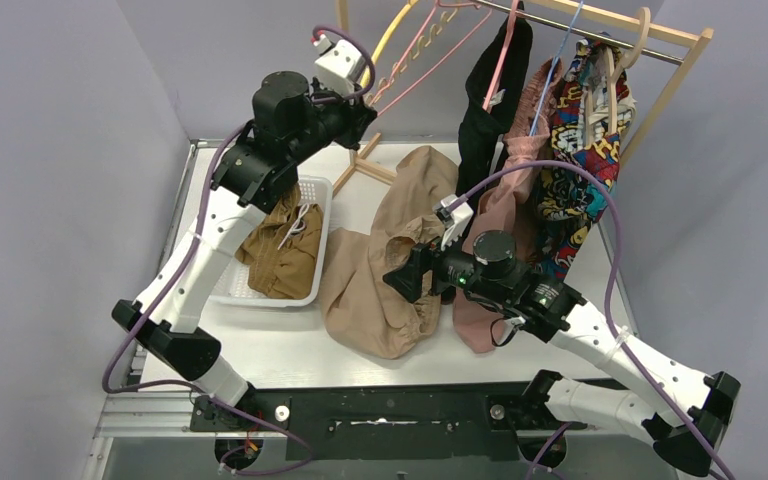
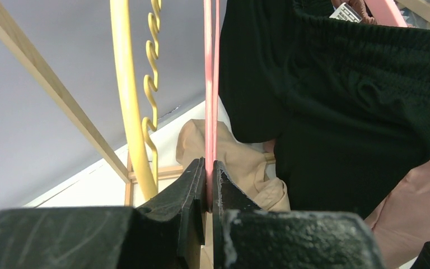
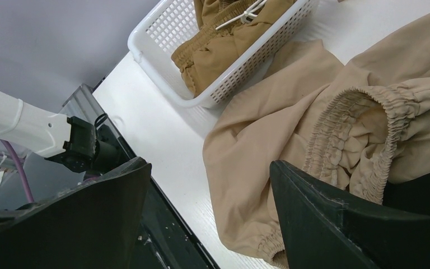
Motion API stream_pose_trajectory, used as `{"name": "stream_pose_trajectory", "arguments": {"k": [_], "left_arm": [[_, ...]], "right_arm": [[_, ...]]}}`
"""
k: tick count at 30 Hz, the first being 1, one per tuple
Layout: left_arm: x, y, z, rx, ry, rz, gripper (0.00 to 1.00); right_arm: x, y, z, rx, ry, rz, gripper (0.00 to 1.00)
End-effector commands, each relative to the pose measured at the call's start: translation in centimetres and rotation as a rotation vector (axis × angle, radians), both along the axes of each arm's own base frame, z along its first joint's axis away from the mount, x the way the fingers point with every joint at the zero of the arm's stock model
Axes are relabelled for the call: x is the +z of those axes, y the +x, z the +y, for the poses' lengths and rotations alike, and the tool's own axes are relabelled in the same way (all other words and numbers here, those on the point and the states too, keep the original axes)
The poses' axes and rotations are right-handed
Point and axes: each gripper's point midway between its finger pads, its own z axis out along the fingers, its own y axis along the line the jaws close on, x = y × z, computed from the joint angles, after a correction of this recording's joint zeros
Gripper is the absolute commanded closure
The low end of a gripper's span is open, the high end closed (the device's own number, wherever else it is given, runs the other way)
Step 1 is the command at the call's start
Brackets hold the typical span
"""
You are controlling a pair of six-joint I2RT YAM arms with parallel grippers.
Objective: Remove the shorts from the hanger
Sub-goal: Place the hanger on the clothes rod.
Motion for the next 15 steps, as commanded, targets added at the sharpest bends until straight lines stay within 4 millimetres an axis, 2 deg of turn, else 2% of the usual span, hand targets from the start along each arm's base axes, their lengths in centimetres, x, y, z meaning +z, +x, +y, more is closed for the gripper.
{"name": "stream_pose_trajectory", "arguments": {"k": [1, 7, 12, 15], "left_arm": [[2.6, 0.0, 0.0, 0.005, -0.007, -0.067, 1.0], [-1.1, 0.7, -0.4, 0.01, 0.042, 0.01, 1.0], [-2.7, 0.3, -0.2, 0.012, 0.04, 0.036, 1.0], [-2.5, -0.4, 0.0, 0.005, 0.022, 0.031, 0.73]], "right_arm": [[2.9, 0.6, 0.9, -0.011, 0.072, -0.066, 0.2], [2.6, 0.5, 1.0, -0.005, 0.067, -0.059, 0.2], [2.4, 0.5, 0.8, -0.013, 0.059, -0.053, 0.19], [2.2, 0.7, 0.4, -0.035, 0.055, -0.051, 0.19]]}}
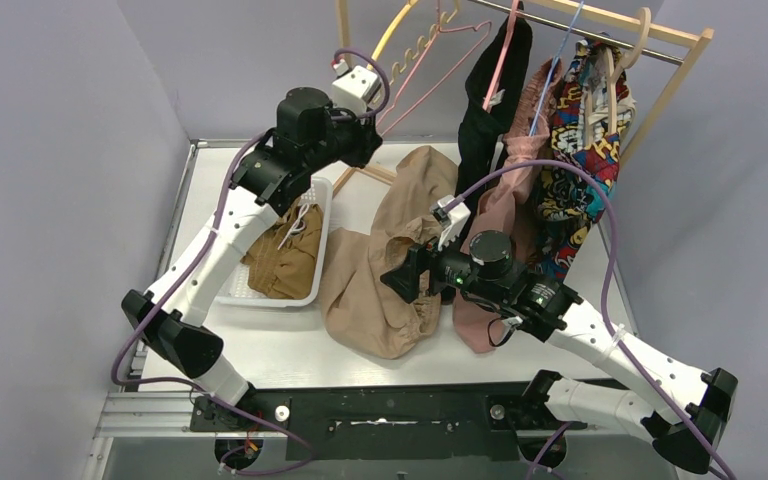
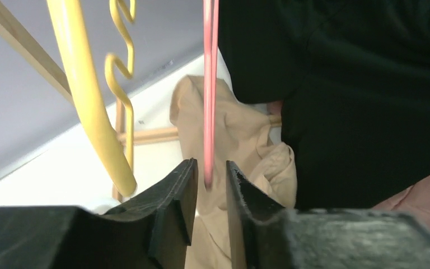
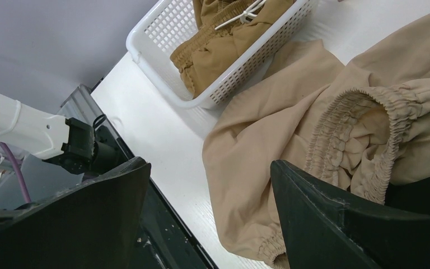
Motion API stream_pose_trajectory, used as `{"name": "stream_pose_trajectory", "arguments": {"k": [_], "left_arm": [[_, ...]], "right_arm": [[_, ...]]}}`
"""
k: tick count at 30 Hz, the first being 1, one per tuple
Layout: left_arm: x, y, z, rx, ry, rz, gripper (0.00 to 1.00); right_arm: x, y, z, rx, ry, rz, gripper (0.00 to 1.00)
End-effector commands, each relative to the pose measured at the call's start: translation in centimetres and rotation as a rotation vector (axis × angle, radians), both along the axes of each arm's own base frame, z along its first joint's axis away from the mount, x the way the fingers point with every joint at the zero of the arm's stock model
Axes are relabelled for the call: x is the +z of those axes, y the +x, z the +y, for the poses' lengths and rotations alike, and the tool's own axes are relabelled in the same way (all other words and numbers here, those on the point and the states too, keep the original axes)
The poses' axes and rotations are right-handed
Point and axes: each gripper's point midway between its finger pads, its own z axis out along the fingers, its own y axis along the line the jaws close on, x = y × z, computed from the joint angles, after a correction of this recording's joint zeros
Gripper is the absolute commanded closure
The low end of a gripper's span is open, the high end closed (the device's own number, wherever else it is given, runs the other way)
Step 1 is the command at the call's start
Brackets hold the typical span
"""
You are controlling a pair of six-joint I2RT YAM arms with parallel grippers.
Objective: Remove the shorts from the hanger
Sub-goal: Place the hanger on the clothes rod, then pick up the shorts at the center of the board.
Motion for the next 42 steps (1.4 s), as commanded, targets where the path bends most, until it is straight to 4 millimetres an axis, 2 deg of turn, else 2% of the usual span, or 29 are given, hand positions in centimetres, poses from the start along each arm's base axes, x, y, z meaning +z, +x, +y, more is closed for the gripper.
{"name": "stream_pose_trajectory", "arguments": {"k": [1, 3, 6, 8, 12, 19, 22, 24, 26, 29, 33, 39, 42], "left_arm": [[3.5, -1.5, 0.9, 0.006, -0.073, -0.081, 0.63], [3.5, -1.8, 1.1, 0.005, -0.078, -0.074, 0.48], [3.5, -2.5, 1.4, 0.003, -0.08, -0.062, 0.37], [3.2, -2.7, 2.4, 0.054, -0.097, -0.044, 0.33], [0.0, -4.0, 4.0, 0.112, -0.141, 0.021, 0.25], [-4.2, -9.2, 7.0, 0.123, -0.296, 0.099, 0.2], [-7.4, -11.1, 7.1, 0.093, -0.315, 0.172, 0.2], [-10.6, -12.1, 7.0, 0.09, -0.311, 0.257, 0.2], [-12.9, -13.2, 6.4, 0.064, -0.329, 0.338, 0.22], [-15.6, -14.6, 5.0, 0.024, -0.374, 0.441, 0.23], [-17.7, -14.9, 2.9, 0.018, -0.389, 0.481, 0.23], [-21.4, -14.6, -1.7, 0.026, -0.296, 0.544, 0.23], [-23.5, -13.9, -3.3, 0.06, -0.273, 0.576, 0.23]], "right_arm": [[2.4, 0.6, -0.1, -0.037, 0.055, -0.051, 0.19], [2.4, 0.6, -0.3, -0.046, 0.053, -0.054, 0.19], [2.2, 0.7, -0.6, -0.06, 0.05, -0.058, 0.19], [2.1, 0.9, -0.7, -0.075, 0.046, -0.062, 0.18], [1.1, 2.0, -1.4, -0.143, 0.016, -0.071, 0.18], [0.4, 2.2, -1.7, -0.165, 0.027, -0.11, 0.18], [0.1, 2.1, -2.3, -0.18, 0.057, -0.143, 0.17], [-0.6, 1.8, -2.8, -0.184, 0.06, -0.145, 0.17], [-1.2, 1.0, -3.4, -0.187, 0.064, -0.119, 0.17], [-3.3, -0.3, -4.4, -0.183, 0.067, -0.059, 0.18], [-5.4, -1.6, -5.7, -0.209, 0.112, -0.005, 0.18], [-5.9, -2.4, -7.8, -0.258, 0.172, -0.032, 0.17], [-5.9, -2.3, -9.0, -0.287, 0.182, -0.082, 0.16]]}}
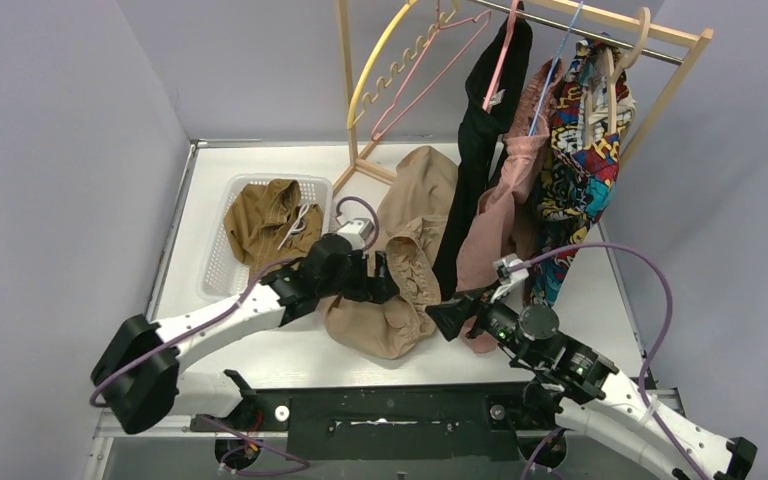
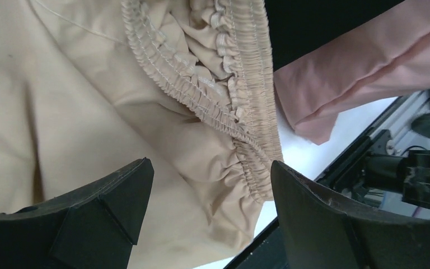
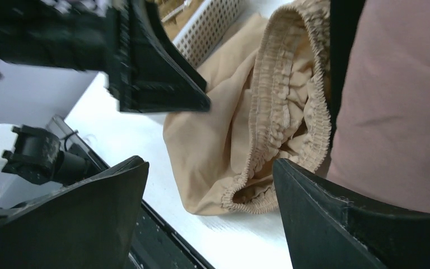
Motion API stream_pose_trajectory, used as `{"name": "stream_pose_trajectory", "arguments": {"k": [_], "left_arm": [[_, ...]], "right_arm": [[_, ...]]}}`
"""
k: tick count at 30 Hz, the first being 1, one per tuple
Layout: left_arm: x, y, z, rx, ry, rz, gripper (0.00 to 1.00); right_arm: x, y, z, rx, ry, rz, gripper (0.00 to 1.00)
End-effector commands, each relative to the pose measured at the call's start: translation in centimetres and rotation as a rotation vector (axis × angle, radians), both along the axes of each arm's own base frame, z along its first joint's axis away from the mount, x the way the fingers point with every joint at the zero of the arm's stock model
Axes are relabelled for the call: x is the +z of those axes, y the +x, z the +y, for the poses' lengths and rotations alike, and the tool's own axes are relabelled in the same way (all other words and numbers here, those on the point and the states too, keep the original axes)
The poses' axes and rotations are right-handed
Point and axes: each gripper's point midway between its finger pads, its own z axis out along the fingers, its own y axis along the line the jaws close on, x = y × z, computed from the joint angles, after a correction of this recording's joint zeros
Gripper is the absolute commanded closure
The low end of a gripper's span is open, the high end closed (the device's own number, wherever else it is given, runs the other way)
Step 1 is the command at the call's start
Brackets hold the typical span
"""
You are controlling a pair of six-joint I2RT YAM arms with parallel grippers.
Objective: Remove the shorts from the hanger
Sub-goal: Pick up the shorts at the center of the board.
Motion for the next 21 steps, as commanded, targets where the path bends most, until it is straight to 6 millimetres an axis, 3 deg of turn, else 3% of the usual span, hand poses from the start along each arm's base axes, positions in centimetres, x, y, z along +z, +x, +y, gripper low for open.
{"name": "stream_pose_trajectory", "arguments": {"k": [1, 12, 16, 21], "left_arm": [[1.5, 2.8, -3.5, 0.066, -0.063, -0.057, 0.23], [-1.4, 4.3, -9.2, 0.05, 0.034, -0.043, 0.23], [-4.0, 4.0, -9.9, 0.047, 0.197, -0.043, 0.23], [-4.8, 3.9, -11.0, 0.057, 0.305, -0.076, 0.23]], "right_arm": [[2.1, 0.7, -1.5, -0.079, 0.07, -0.101, 0.16], [2.6, 1.3, -5.1, -0.23, 0.06, -0.124, 0.14], [2.7, 2.1, -6.5, -0.328, 0.069, -0.106, 0.13], [2.4, 2.4, -7.6, -0.392, 0.038, -0.082, 0.11]]}}
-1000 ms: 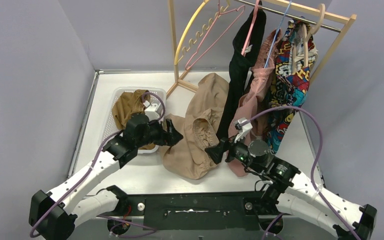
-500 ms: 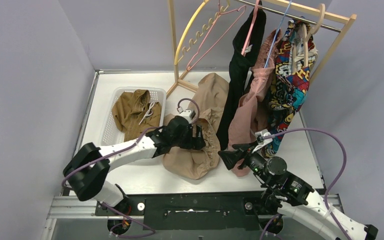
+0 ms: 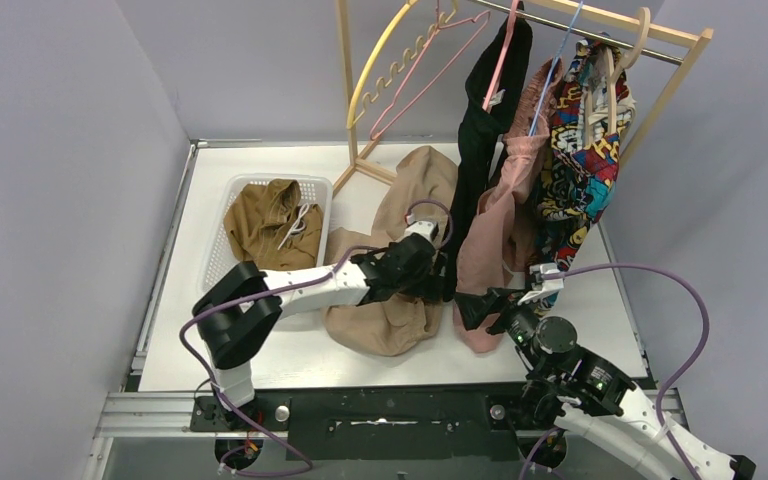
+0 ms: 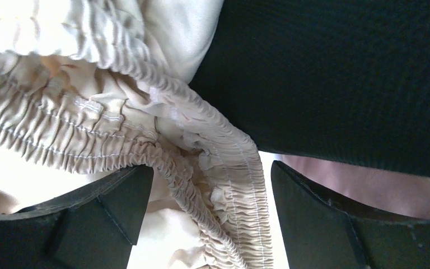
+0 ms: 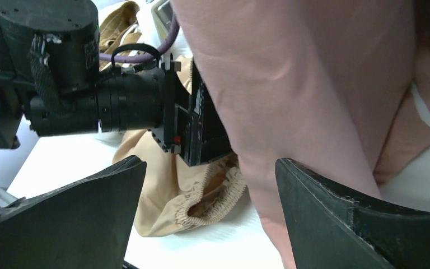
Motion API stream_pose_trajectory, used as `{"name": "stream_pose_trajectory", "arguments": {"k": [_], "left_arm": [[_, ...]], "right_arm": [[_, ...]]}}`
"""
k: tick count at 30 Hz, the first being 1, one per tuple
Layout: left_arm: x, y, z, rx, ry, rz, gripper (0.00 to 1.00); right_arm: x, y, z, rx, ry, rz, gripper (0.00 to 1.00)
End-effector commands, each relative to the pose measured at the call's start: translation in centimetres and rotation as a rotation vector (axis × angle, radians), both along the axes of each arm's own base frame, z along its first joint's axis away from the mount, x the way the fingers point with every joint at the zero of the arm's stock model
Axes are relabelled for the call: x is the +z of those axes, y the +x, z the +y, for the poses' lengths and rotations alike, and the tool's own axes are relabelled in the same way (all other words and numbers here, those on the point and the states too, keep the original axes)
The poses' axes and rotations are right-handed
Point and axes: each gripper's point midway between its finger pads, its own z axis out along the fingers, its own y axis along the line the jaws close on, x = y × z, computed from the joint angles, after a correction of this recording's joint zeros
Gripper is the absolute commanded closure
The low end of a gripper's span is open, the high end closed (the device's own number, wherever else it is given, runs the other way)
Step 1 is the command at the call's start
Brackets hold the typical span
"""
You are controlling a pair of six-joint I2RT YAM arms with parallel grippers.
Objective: Remove the shorts from the hanger
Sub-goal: Pick up the shorts at the center of the board.
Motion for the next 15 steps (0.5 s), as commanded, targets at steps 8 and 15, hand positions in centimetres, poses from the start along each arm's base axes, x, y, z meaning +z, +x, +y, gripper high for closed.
{"name": "stream_pose_trajectory", "arguments": {"k": [8, 15], "left_arm": [[-2.5, 0.2, 0.4, 0.064, 0.242, -0.115, 0.23], [-4.8, -1.4, -0.4, 0.049, 0.329, -0.17, 0.22]], "right_arm": [[2.3, 0.9, -2.4, -0.142, 0.039, -0.03, 0.11], [1.4, 1.3, -3.5, -0.216, 0.037, -0.003, 0.11]]}}
